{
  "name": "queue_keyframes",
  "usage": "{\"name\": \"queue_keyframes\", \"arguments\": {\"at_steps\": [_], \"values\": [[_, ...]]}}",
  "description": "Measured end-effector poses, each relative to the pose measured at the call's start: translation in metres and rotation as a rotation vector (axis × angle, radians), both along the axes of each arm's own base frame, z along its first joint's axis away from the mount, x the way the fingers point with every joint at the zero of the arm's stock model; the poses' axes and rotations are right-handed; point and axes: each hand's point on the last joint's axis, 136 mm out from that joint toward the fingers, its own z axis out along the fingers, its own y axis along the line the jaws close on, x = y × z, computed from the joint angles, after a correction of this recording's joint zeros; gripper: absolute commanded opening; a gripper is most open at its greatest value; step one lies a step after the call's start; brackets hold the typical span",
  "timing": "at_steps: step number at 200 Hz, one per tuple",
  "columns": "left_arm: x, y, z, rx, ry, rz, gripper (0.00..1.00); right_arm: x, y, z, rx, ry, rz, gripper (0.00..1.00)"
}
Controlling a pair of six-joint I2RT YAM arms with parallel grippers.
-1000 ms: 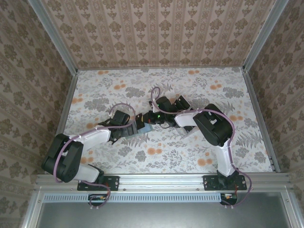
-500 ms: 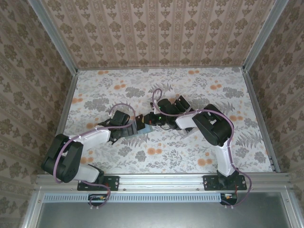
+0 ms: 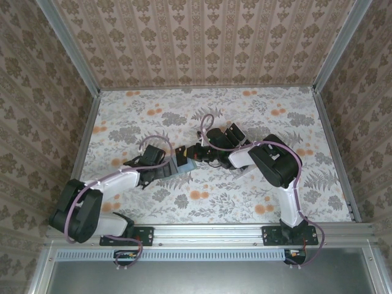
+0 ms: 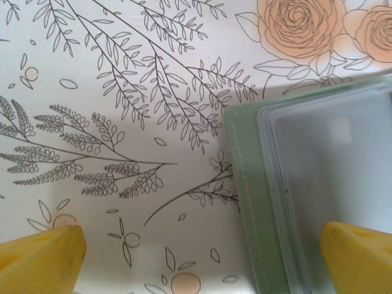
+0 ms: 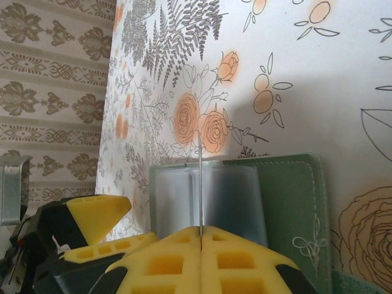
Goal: Put the credit cards into the card holder
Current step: Insert the credit card into the card slot.
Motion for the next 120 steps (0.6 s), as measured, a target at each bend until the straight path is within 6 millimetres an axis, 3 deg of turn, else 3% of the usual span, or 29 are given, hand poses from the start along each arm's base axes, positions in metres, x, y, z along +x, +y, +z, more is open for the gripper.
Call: {"name": "queue_keyframes", "arguments": {"at_steps": [57,120], "values": [[-0.001,-0.007,0.013,-0.046,-0.032,-0.020,1.00,0.000,0.000,0.001,0.003,0.001,-0.002,0.00],[-0.015,-0.013,0.003,-0.047,0.001,-0.038,1.00,-0.001,0.000,0.000,0.004,0.003,0.001,0.00]]}}
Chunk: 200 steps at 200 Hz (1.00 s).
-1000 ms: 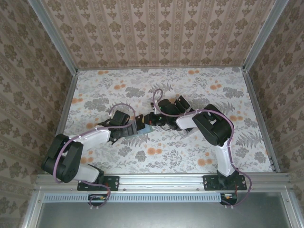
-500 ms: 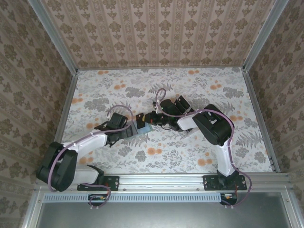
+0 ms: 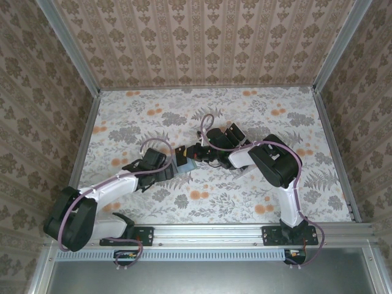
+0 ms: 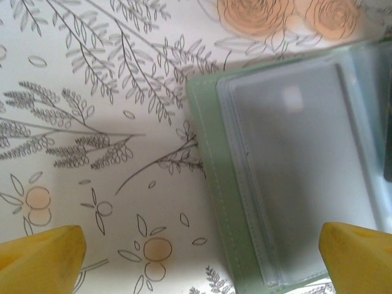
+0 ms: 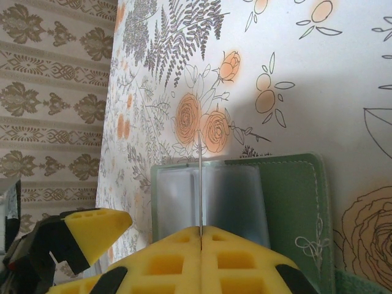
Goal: Put the credit cards into the card holder
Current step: Insert the credit card into the card slot.
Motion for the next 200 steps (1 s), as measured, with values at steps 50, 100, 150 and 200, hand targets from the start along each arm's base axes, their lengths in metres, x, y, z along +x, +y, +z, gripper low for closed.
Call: {"name": "queue_keyframes", "arguments": {"at_steps": [50,100,150,200], "values": [[-0.012,0.005,-0.011,0.015,0.033,0.016,1.00,-0.002,0.000,-0.001,-0.001,0.004,0.005,0.00],[-0.011,0.006,-0.011,0.017,0.029,0.029,1.00,-0.003,0.003,0.002,0.013,0.005,0.004,0.00],[-0.011,0.005,-0.011,0.018,0.026,0.029,1.00,-0.006,0.004,-0.007,0.009,0.024,0.014,0.00],[-0.011,0.006,-0.012,0.020,0.023,0.034,1.00,-0.006,0.004,-0.009,0.008,0.025,0.014,0.00]]}}
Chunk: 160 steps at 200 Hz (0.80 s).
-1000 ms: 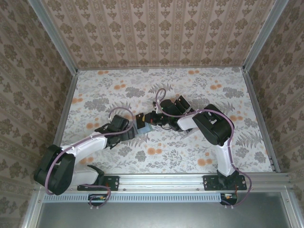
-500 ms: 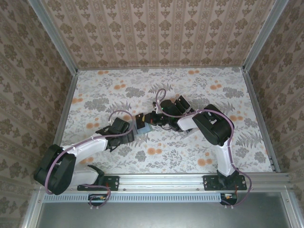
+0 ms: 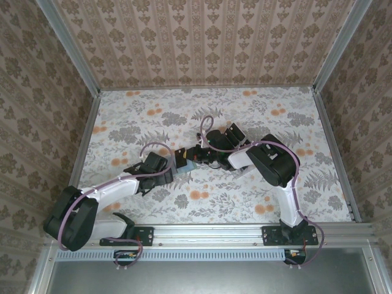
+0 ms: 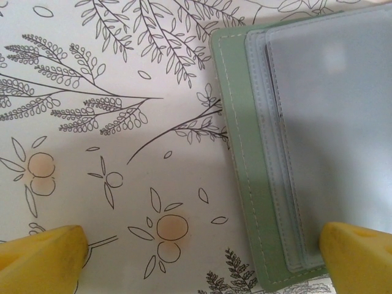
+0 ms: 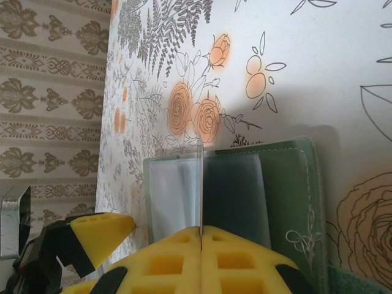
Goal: Put the credit cards into the card holder
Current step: Insert the credit card into the card slot.
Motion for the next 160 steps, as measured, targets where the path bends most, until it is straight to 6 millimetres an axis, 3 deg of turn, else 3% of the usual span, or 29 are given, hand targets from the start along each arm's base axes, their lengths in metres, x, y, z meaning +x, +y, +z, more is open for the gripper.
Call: {"name": "queue_keyframes", "arguments": {"at_steps": [160], "values": [[0.000,0.000,0.000,0.001,-0.001,0.000,1.00,-0.011,0.003,-0.002,0.036,0.019,0.027,0.00]]}}
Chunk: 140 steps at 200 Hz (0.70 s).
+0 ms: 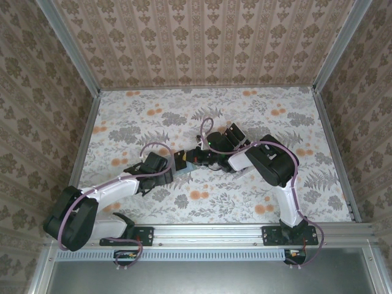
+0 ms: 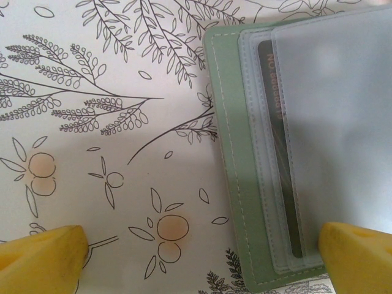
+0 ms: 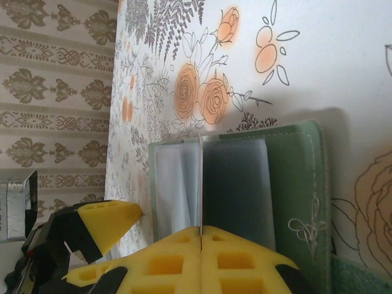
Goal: Put the credit cards into the card holder
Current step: Insert the credit card into the card slot.
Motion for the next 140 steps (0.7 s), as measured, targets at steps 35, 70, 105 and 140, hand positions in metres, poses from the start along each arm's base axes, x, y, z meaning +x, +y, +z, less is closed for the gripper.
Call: {"name": "queue_keyframes", "arguments": {"at_steps": [35,70,105,140], "values": [[0.000,0.000,0.000,0.000,0.000,0.003,1.00,-0.001,0.000,0.000,0.010,0.003,-0.001,0.00],[-0.007,0.006,0.001,0.011,0.010,0.028,1.00,-0.001,0.000,0.002,0.021,0.007,-0.007,0.00],[-0.014,0.013,-0.001,0.026,0.027,0.052,1.00,0.000,0.001,0.004,0.026,0.005,-0.008,0.00],[-0.014,0.014,-0.001,0.025,0.027,0.056,1.00,-0.001,0.001,0.002,0.026,0.013,-0.010,0.00]]}}
